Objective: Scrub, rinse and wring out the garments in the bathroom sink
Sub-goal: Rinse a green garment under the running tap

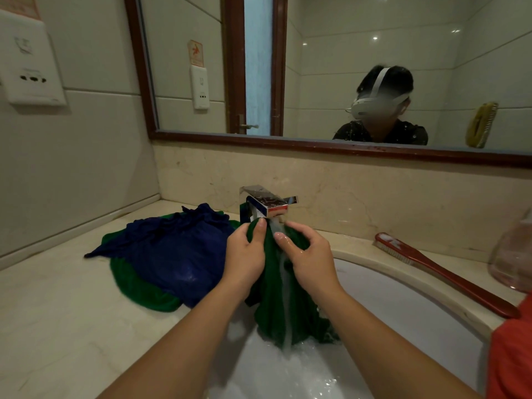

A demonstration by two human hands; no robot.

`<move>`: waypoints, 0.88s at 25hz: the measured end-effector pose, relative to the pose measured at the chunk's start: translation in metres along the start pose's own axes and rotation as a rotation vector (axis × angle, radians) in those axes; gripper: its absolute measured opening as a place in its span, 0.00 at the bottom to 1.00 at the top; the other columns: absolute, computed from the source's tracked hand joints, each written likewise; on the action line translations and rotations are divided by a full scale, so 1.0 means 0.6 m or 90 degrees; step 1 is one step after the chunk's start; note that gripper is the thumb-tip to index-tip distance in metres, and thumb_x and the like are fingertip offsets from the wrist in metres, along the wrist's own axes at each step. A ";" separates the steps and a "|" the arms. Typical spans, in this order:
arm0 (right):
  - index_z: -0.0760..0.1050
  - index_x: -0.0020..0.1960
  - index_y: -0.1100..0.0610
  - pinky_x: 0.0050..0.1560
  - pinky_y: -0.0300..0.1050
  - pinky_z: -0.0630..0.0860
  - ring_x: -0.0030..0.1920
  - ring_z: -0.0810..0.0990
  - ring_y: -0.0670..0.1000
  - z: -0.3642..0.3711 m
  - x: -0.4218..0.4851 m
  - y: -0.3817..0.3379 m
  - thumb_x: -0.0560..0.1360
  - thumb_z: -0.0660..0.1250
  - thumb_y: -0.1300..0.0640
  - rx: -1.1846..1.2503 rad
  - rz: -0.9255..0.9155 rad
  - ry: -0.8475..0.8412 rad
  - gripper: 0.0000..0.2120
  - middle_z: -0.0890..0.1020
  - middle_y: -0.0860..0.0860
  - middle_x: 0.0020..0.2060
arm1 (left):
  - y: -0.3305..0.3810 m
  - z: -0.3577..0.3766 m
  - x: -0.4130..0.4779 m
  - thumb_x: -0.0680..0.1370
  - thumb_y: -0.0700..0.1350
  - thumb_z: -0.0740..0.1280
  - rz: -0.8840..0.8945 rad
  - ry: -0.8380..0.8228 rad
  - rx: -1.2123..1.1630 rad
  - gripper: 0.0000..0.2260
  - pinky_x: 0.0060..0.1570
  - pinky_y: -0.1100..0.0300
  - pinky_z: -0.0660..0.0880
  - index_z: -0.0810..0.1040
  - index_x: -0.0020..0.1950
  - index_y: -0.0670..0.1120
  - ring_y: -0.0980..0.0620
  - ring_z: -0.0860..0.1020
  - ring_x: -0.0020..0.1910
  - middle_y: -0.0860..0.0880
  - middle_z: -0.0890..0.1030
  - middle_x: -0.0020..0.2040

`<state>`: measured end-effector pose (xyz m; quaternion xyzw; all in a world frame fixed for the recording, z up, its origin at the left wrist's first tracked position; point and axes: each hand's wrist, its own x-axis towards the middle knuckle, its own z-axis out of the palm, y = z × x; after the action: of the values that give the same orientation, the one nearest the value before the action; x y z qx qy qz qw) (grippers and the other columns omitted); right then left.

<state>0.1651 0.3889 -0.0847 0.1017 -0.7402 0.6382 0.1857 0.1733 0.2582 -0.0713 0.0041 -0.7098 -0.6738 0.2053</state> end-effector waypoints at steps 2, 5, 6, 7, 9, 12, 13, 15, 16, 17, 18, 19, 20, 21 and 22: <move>0.78 0.68 0.48 0.61 0.43 0.79 0.58 0.80 0.41 0.000 0.001 0.004 0.76 0.75 0.46 0.000 0.018 -0.004 0.22 0.82 0.42 0.60 | 0.000 -0.001 0.000 0.84 0.54 0.62 0.002 -0.013 -0.020 0.14 0.40 0.55 0.82 0.82 0.51 0.47 0.50 0.85 0.42 0.47 0.86 0.44; 0.80 0.65 0.48 0.58 0.43 0.80 0.57 0.81 0.43 -0.004 0.004 0.006 0.77 0.73 0.47 -0.010 0.031 -0.019 0.17 0.83 0.42 0.57 | 0.002 0.001 -0.002 0.84 0.54 0.62 -0.002 -0.023 -0.035 0.13 0.42 0.55 0.83 0.82 0.53 0.47 0.51 0.85 0.43 0.48 0.86 0.45; 0.82 0.60 0.48 0.54 0.44 0.81 0.55 0.83 0.45 -0.004 0.005 0.005 0.78 0.73 0.49 0.000 0.032 -0.029 0.12 0.85 0.42 0.52 | 0.002 0.001 -0.001 0.84 0.54 0.62 -0.006 -0.016 -0.029 0.14 0.42 0.54 0.83 0.82 0.53 0.47 0.51 0.85 0.43 0.48 0.86 0.45; 0.83 0.56 0.48 0.52 0.45 0.82 0.51 0.84 0.46 -0.003 0.004 0.001 0.79 0.72 0.51 0.014 0.036 -0.037 0.07 0.86 0.43 0.48 | 0.002 0.000 0.000 0.84 0.55 0.61 -0.011 -0.005 -0.014 0.14 0.43 0.54 0.83 0.82 0.53 0.47 0.50 0.84 0.43 0.48 0.85 0.45; 0.85 0.54 0.49 0.53 0.49 0.83 0.49 0.85 0.47 -0.004 0.006 -0.004 0.79 0.72 0.52 0.029 0.043 -0.013 0.05 0.87 0.46 0.46 | 0.000 -0.002 0.001 0.84 0.56 0.61 -0.026 0.008 0.020 0.15 0.42 0.54 0.82 0.81 0.52 0.47 0.50 0.84 0.44 0.48 0.85 0.45; 0.84 0.50 0.46 0.54 0.53 0.83 0.49 0.85 0.47 -0.023 0.014 -0.004 0.79 0.72 0.53 0.043 0.041 0.067 0.03 0.87 0.46 0.46 | 0.002 0.004 -0.009 0.83 0.58 0.62 -0.077 -0.072 0.026 0.17 0.36 0.60 0.78 0.81 0.49 0.47 0.51 0.84 0.42 0.47 0.85 0.44; 0.83 0.50 0.44 0.56 0.53 0.83 0.50 0.85 0.46 -0.031 0.017 -0.002 0.79 0.72 0.53 0.044 0.031 0.086 0.03 0.86 0.45 0.47 | 0.006 0.007 -0.014 0.82 0.61 0.62 -0.092 -0.106 0.023 0.19 0.34 0.62 0.77 0.82 0.49 0.47 0.52 0.85 0.41 0.48 0.86 0.43; 0.83 0.52 0.44 0.59 0.53 0.82 0.53 0.84 0.45 -0.042 0.019 0.002 0.79 0.73 0.52 0.033 0.015 0.101 0.04 0.86 0.43 0.48 | 0.008 0.013 -0.022 0.82 0.63 0.61 -0.102 -0.148 -0.008 0.20 0.34 0.63 0.78 0.83 0.52 0.50 0.52 0.85 0.43 0.50 0.87 0.44; 0.83 0.53 0.45 0.60 0.53 0.81 0.53 0.83 0.45 -0.041 0.018 0.002 0.79 0.73 0.52 0.027 0.007 0.099 0.04 0.85 0.42 0.49 | 0.007 0.013 -0.022 0.82 0.63 0.61 -0.106 -0.156 -0.031 0.19 0.36 0.63 0.79 0.83 0.54 0.51 0.52 0.86 0.44 0.50 0.87 0.46; 0.83 0.53 0.45 0.60 0.54 0.81 0.54 0.83 0.45 -0.039 0.017 0.002 0.79 0.73 0.52 0.021 0.003 0.094 0.04 0.85 0.42 0.49 | 0.008 0.011 -0.022 0.82 0.62 0.61 -0.117 -0.151 -0.048 0.17 0.36 0.62 0.80 0.82 0.55 0.52 0.53 0.86 0.44 0.51 0.87 0.46; 0.83 0.53 0.45 0.61 0.54 0.80 0.54 0.83 0.45 -0.035 0.015 0.002 0.79 0.72 0.52 0.006 0.001 0.083 0.04 0.85 0.42 0.49 | 0.007 0.008 -0.019 0.83 0.60 0.61 -0.127 -0.140 -0.059 0.15 0.36 0.62 0.80 0.82 0.56 0.53 0.53 0.86 0.44 0.51 0.87 0.46; 0.83 0.54 0.46 0.61 0.53 0.80 0.54 0.82 0.44 -0.030 0.012 0.002 0.79 0.72 0.51 -0.012 0.000 0.068 0.05 0.85 0.42 0.50 | 0.008 0.006 -0.016 0.84 0.57 0.60 -0.137 -0.127 -0.073 0.14 0.37 0.61 0.81 0.82 0.57 0.52 0.53 0.86 0.43 0.50 0.87 0.46; 0.83 0.55 0.47 0.61 0.52 0.80 0.54 0.82 0.44 -0.025 0.010 0.002 0.80 0.71 0.50 -0.034 -0.003 0.052 0.05 0.84 0.41 0.50 | 0.006 0.005 -0.011 0.85 0.55 0.59 -0.140 -0.114 -0.085 0.14 0.39 0.59 0.82 0.82 0.57 0.50 0.52 0.86 0.44 0.49 0.87 0.46; 0.82 0.56 0.47 0.61 0.51 0.79 0.55 0.81 0.43 -0.020 0.007 0.002 0.80 0.70 0.49 -0.053 -0.004 0.037 0.06 0.84 0.41 0.51 | 0.006 0.004 -0.008 0.85 0.55 0.59 -0.139 -0.098 -0.089 0.14 0.43 0.55 0.83 0.82 0.57 0.49 0.50 0.86 0.45 0.49 0.87 0.46; 0.81 0.58 0.47 0.62 0.49 0.79 0.56 0.80 0.43 -0.015 0.005 0.003 0.80 0.70 0.48 -0.072 -0.001 0.022 0.08 0.83 0.40 0.52 | 0.004 0.004 -0.004 0.85 0.55 0.60 -0.124 -0.078 -0.077 0.15 0.46 0.53 0.83 0.82 0.57 0.49 0.49 0.86 0.46 0.48 0.87 0.47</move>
<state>0.1628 0.3983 -0.0838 0.0809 -0.7716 0.5970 0.2044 0.1755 0.2617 -0.0698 0.0195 -0.6752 -0.7313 0.0946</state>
